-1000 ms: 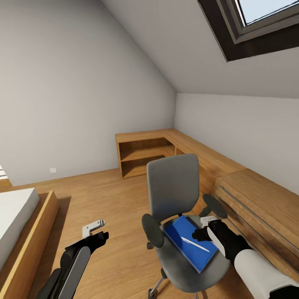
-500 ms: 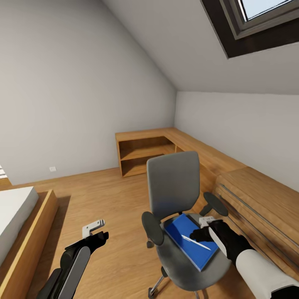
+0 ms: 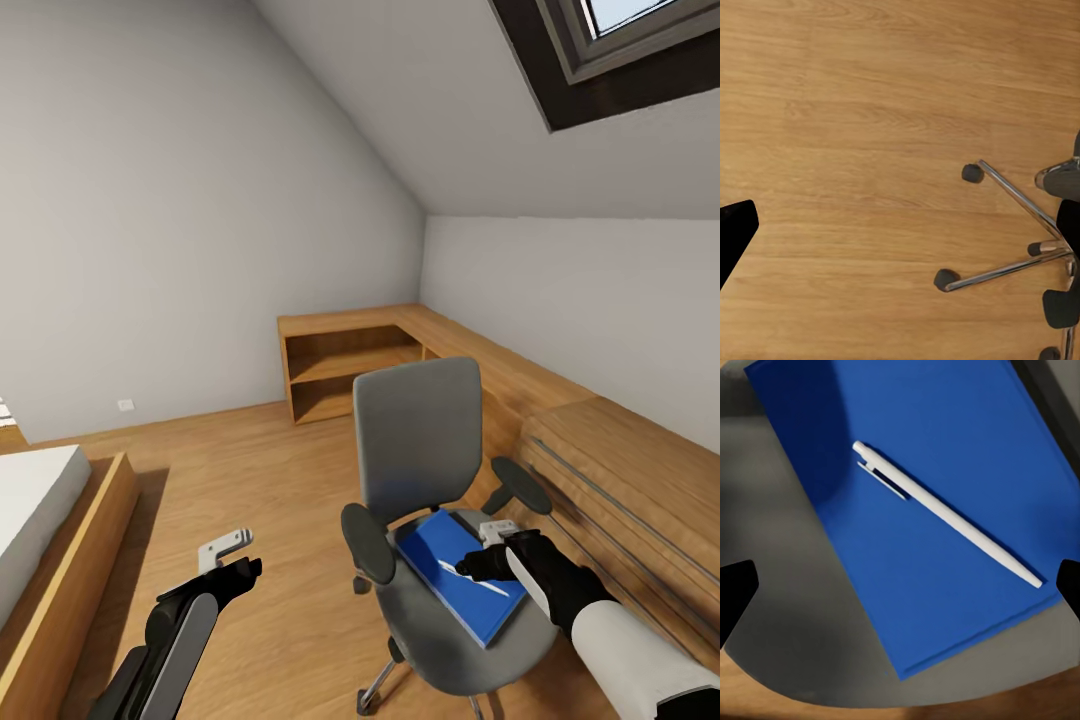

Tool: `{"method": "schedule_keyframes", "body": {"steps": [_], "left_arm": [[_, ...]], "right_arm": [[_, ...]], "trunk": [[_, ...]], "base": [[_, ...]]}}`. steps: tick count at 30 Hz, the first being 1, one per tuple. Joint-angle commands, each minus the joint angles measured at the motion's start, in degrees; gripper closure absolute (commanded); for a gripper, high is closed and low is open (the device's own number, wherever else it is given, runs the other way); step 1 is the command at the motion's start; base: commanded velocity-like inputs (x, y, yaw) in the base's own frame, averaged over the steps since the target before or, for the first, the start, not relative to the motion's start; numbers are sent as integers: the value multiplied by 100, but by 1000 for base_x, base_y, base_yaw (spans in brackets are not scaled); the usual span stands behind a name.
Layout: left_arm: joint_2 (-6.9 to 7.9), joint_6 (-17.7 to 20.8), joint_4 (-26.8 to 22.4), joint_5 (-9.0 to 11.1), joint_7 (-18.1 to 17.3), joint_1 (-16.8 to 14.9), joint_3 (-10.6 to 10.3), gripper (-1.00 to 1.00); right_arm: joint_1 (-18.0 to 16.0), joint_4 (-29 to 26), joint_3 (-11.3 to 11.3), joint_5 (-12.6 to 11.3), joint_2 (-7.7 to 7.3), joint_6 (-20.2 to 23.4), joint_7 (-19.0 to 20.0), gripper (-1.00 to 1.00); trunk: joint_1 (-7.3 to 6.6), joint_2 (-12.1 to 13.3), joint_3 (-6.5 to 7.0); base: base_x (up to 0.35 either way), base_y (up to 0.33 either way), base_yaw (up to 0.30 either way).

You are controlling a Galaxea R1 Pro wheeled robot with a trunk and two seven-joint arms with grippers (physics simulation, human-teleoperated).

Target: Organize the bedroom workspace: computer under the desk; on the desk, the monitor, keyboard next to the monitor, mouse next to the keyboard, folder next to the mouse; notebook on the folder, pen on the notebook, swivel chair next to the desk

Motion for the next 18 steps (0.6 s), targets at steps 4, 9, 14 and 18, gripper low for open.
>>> {"method": "schedule_keyframes", "body": {"steps": [4,9,14,18], "left_arm": [[1,7,-7,60,58,-4,-5,-100],[1,7,-7,64,58,-4,-2,-100],[1,7,-7,68,58,-4,3,-100],[1,7,-1,69,58,-4,4,-100]], "right_arm": [[-3,-14,42,-57,-9,23,-16,-100],[-4,-12,43,-52,-9,23,-15,-100],[-5,-14,43,-41,-9,23,-19,-100],[-3,-16,43,-40,-9,23,-17,-100]], "trunk": [[88,-166,-79],[198,-366,-168],[308,-567,-258],[396,-727,-330]], "base": [[0,0,0],[0,0,0],[0,0,0],[0,0,0]]}}
